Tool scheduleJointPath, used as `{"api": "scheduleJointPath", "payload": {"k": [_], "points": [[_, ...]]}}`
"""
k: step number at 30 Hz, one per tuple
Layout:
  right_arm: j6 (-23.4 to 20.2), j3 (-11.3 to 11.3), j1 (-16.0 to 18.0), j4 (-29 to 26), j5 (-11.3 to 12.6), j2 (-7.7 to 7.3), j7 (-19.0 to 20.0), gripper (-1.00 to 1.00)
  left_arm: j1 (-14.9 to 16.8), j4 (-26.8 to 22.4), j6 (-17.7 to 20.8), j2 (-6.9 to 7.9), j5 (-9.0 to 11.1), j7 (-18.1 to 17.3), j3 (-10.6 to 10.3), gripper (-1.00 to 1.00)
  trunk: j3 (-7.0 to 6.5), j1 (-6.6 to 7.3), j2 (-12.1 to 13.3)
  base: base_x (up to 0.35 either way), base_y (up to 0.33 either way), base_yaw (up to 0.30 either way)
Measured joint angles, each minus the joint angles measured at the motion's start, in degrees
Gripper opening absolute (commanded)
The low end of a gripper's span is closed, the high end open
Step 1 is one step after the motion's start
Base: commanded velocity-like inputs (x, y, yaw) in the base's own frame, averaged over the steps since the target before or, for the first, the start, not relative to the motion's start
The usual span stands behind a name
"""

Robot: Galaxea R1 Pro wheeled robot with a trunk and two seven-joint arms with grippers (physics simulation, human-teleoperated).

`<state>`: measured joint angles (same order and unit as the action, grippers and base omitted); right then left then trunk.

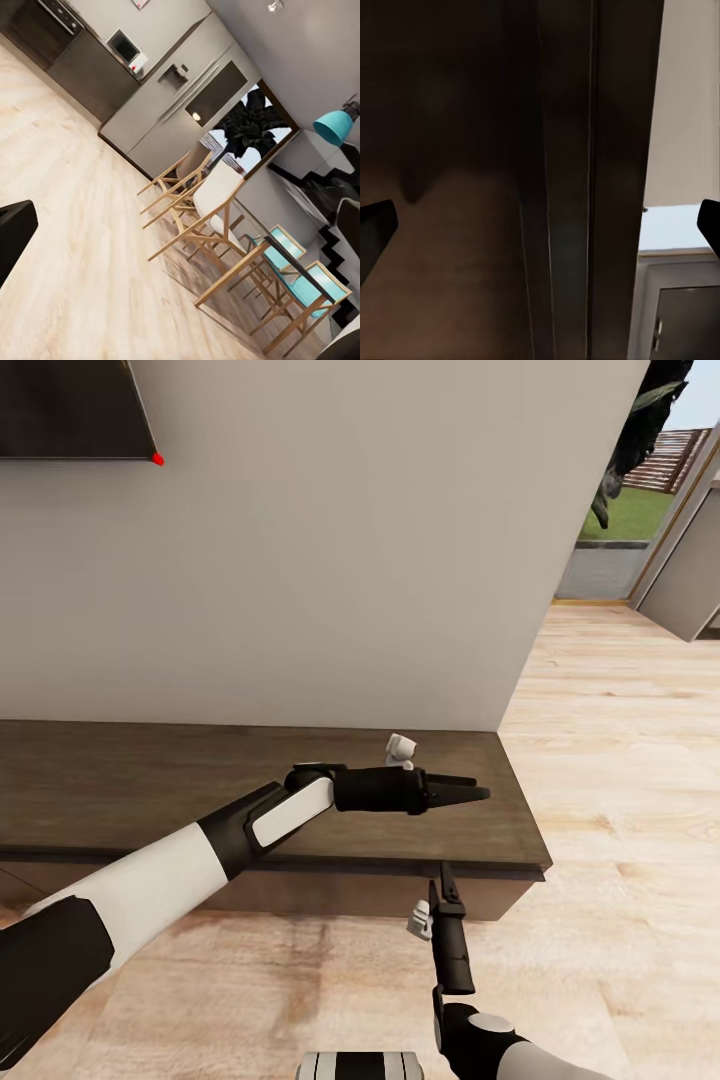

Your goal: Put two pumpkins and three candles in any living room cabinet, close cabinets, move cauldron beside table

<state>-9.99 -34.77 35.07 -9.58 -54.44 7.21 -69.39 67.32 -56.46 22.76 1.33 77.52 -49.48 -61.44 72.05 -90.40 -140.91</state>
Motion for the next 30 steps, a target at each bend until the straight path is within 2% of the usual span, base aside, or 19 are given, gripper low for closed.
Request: {"api": "scheduleJointPath", "payload": {"k": [6, 12, 30], "points": [[-0.44, 0.16, 0.0, -0.05, 0.49, -0.09, -0.04, 1.0, 0.0, 0.03, 0.0, -0.08, 0.0, 0.0, 0.0, 1.0, 0.0, 0.0, 0.0, 0.0, 0.0, 0.0], [-4.49, 0.31, 0.0, -0.09, 0.83, -0.09, 0.19, 1.0, 0.0, 0.03, 0.0, -0.18, 0.0, 0.0, 0.0, 1.0, 0.0, 0.0, 0.0, 0.0, 0.0, 0.0], [-4.85, 0.41, 0.43, -0.42, 1.03, -0.18, 0.22, 1.0, 0.0, 0.03, 0.0, -0.35, 0.0, 0.09, 0.0, 1.0, 0.01, 0.0, 0.0, 0.0, 0.0, 0.0]]}}
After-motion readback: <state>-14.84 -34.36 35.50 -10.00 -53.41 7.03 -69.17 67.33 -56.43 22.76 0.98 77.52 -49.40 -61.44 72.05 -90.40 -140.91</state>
